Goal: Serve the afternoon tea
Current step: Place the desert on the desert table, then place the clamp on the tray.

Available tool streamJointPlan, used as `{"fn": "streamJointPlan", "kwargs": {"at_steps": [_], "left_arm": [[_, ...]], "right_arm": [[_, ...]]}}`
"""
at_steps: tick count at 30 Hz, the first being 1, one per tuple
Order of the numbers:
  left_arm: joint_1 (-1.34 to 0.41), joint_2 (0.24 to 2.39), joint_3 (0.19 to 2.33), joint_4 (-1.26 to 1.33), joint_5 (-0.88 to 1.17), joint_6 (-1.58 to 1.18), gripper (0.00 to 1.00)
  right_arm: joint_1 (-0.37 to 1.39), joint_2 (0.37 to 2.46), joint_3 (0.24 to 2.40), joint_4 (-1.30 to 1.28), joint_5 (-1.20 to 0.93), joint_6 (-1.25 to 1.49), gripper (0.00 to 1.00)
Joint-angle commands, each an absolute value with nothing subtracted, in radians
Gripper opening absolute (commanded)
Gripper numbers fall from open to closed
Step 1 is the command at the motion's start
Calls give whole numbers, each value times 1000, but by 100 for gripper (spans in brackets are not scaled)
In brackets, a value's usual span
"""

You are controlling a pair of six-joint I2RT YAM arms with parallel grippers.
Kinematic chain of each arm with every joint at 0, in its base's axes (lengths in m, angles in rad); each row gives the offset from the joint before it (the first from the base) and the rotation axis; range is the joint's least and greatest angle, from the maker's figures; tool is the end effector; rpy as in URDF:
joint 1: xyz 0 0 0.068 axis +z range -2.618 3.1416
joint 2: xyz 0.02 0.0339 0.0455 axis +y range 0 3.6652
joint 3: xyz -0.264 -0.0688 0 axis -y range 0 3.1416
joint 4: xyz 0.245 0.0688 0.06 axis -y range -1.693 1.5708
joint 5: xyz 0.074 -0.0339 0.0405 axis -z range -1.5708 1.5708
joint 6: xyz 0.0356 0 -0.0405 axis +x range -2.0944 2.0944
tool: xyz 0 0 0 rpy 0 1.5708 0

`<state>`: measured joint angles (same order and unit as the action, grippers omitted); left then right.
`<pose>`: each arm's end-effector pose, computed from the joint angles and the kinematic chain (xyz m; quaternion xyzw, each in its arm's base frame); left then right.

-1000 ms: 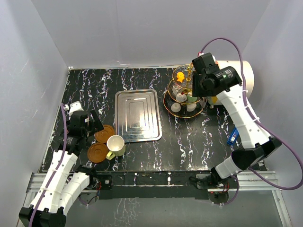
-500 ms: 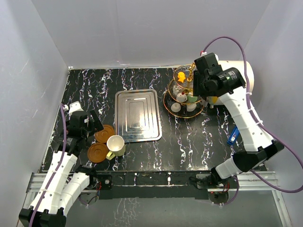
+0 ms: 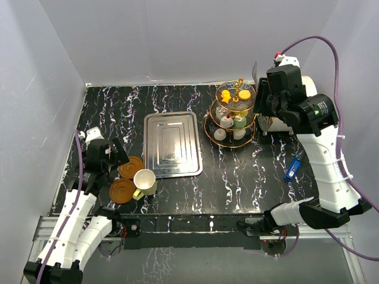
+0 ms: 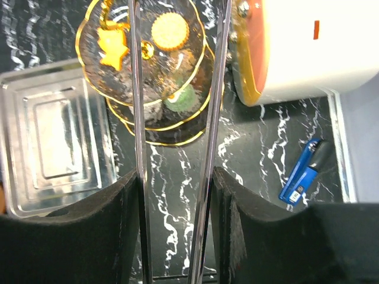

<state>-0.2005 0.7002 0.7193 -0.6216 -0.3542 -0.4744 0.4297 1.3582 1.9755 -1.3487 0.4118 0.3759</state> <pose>0.1499 -0.0179 0.2874 -0.2002 0.8519 -0.0046 0.4840 0.1957 0.0740 0.4911 0.0592 0.8958 -0.0154 0.4401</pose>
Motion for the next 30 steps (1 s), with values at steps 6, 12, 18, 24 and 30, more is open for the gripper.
{"fn": "streamJointPlan", "kwargs": {"at_steps": [6, 12, 18, 24, 30], "left_arm": [[-205, 696, 721, -619, -364, -474, 99], [-205, 710, 722, -619, -357, -471, 99], [-206, 710, 721, -619, -358, -472, 99], [-205, 714, 722, -618, -355, -471, 99], [-204, 710, 725, -622, -363, -473, 99]], "right_arm": [[426, 1322, 2098, -1168, 228, 407, 42], [426, 1311, 2088, -1076, 32, 433, 42], [425, 1310, 2003, -970, -207, 449, 42], [429, 1337, 1943, -923, -372, 449, 43], [584, 1418, 1890, -979, -285, 429, 43]]}}
